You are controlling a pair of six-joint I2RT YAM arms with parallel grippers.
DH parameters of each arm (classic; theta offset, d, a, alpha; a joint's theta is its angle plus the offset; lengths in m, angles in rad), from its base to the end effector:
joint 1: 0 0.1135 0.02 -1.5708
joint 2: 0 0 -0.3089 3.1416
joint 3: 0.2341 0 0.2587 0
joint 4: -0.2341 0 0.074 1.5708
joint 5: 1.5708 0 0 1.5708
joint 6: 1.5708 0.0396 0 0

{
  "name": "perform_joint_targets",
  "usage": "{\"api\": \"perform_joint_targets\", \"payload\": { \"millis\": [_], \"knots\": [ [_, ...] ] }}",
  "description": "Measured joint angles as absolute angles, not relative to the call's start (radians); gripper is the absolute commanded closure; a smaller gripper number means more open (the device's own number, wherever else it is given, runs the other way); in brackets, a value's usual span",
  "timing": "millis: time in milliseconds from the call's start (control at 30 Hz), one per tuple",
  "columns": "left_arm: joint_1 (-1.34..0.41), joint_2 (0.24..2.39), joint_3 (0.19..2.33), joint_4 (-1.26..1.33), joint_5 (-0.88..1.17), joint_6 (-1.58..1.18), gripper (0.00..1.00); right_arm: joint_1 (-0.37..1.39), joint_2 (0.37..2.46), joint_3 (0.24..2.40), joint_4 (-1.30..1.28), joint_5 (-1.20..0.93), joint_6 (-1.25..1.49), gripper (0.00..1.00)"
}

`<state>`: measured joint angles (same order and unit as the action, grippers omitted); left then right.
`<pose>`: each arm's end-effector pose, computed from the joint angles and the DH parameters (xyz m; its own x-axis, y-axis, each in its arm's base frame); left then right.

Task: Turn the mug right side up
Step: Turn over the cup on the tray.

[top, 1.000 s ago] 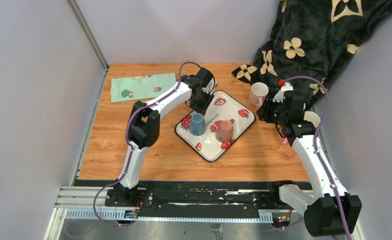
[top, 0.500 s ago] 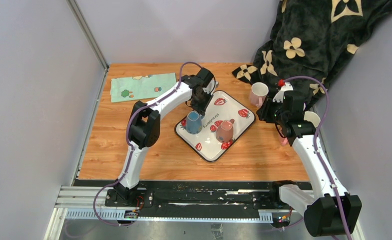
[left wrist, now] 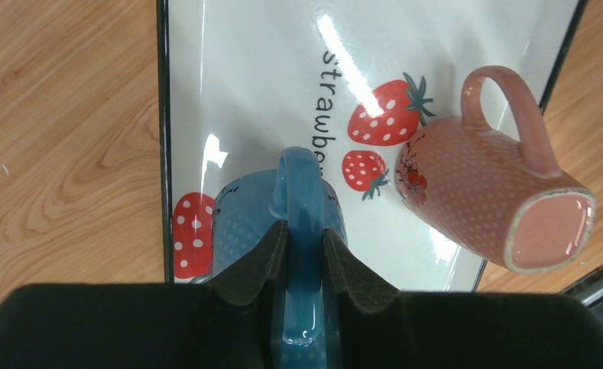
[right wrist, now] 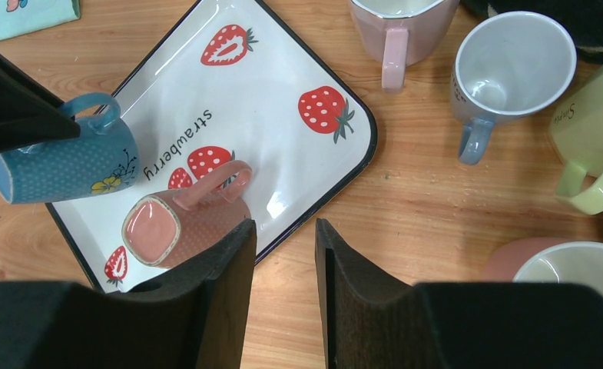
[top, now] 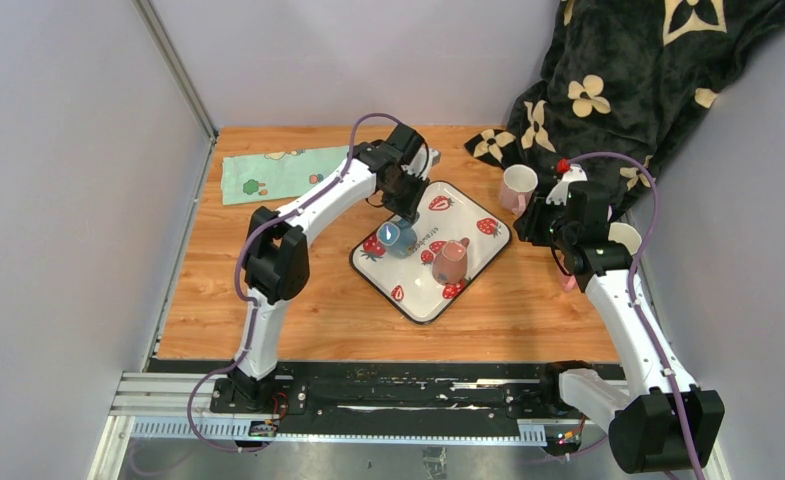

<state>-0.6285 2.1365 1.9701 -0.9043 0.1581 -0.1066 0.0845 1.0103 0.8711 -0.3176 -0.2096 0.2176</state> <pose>0.3991 -0.2978 0.2925 -0.7741 0.4327 -0.4621 0.5625 0.8050 -0.1884 0.2130 0.0263 0.3499 -0.4871 0.1707 -0.8565 -0.1674 0.9443 0.2834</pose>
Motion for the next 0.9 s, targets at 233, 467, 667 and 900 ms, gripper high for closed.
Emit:
{"api": "perform_joint_targets", "payload": {
  "millis": [233, 467, 667, 900],
  "knots": [
    [-0.630, 2.093, 1.964, -0.906, 0.178, -0.102, 1.00, 0.084, 1.010, 0.871, -0.318, -0.210, 0.218, 0.61],
    [-0.631, 2.046, 1.947, -0.908, 0.214, -0.065, 1.00, 0.084, 1.004, 0.871, -0.317, -0.223, 0.219, 0.61],
    [-0.643, 1.946, 1.852, -0.854, 0.229, -0.025, 1.00, 0.084, 0.991, 0.871, -0.307, -0.290, 0.249, 0.61],
    [-0.670, 1.744, 1.629, -0.679, 0.239, 0.032, 1.00, 0.085, 0.991, 0.871, -0.258, -0.418, 0.344, 0.63]
  ]
}}
